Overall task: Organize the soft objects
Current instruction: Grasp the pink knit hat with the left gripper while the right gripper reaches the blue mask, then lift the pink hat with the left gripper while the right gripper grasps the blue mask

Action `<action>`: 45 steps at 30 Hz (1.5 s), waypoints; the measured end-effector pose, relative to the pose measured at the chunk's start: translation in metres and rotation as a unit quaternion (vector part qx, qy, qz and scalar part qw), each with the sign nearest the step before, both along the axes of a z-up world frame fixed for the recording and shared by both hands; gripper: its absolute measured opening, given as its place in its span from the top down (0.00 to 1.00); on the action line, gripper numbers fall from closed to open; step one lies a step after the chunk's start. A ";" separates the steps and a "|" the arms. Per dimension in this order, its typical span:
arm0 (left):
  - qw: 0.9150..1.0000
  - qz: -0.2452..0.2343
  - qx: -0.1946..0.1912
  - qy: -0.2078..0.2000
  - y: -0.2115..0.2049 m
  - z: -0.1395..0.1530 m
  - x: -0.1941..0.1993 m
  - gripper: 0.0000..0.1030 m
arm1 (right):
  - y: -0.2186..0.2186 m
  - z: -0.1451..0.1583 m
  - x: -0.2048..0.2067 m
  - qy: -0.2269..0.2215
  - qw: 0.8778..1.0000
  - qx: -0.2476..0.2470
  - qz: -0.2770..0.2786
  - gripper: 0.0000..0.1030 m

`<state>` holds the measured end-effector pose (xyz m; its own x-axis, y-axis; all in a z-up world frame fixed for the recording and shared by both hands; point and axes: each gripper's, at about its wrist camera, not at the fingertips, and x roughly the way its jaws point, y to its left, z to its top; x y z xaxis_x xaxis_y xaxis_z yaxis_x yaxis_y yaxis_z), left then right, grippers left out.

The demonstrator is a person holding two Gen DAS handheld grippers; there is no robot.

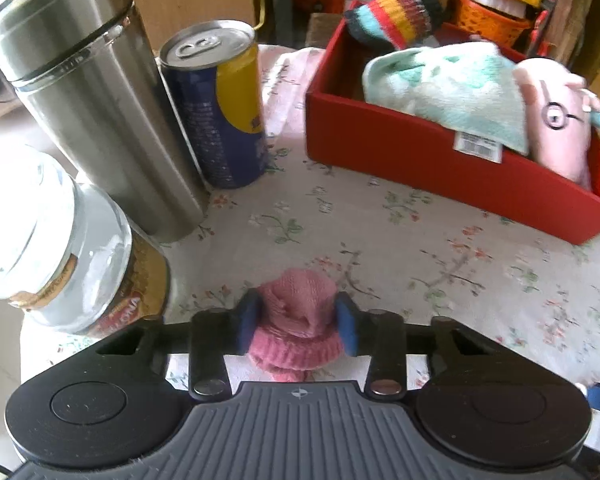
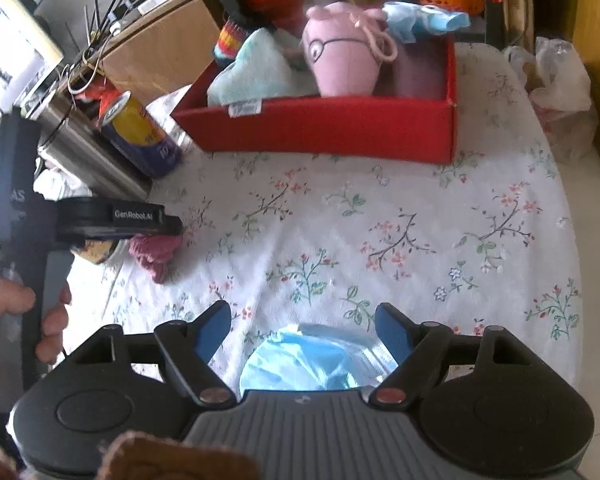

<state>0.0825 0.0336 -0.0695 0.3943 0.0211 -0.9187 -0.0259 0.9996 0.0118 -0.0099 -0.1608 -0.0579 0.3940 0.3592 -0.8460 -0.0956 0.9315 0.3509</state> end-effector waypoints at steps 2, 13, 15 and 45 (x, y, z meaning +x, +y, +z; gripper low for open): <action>1.000 -0.011 -0.006 -0.001 0.001 0.003 -0.006 0.70 | 0.005 -0.004 -0.001 0.006 1.000 -0.004 0.014 0.50; 1.000 -0.019 -0.016 0.002 0.006 0.001 -0.009 0.75 | 0.043 -0.034 -0.013 0.023 0.995 -0.063 0.078 0.45; 1.000 -0.025 -0.011 0.003 0.005 -0.002 -0.007 0.74 | 0.046 -0.036 -0.011 0.017 0.994 -0.071 0.081 0.45; 0.997 -0.058 -0.048 -0.003 -0.009 0.019 -0.024 0.65 | 0.000 0.011 -0.004 -0.034 0.999 -0.014 0.040 0.90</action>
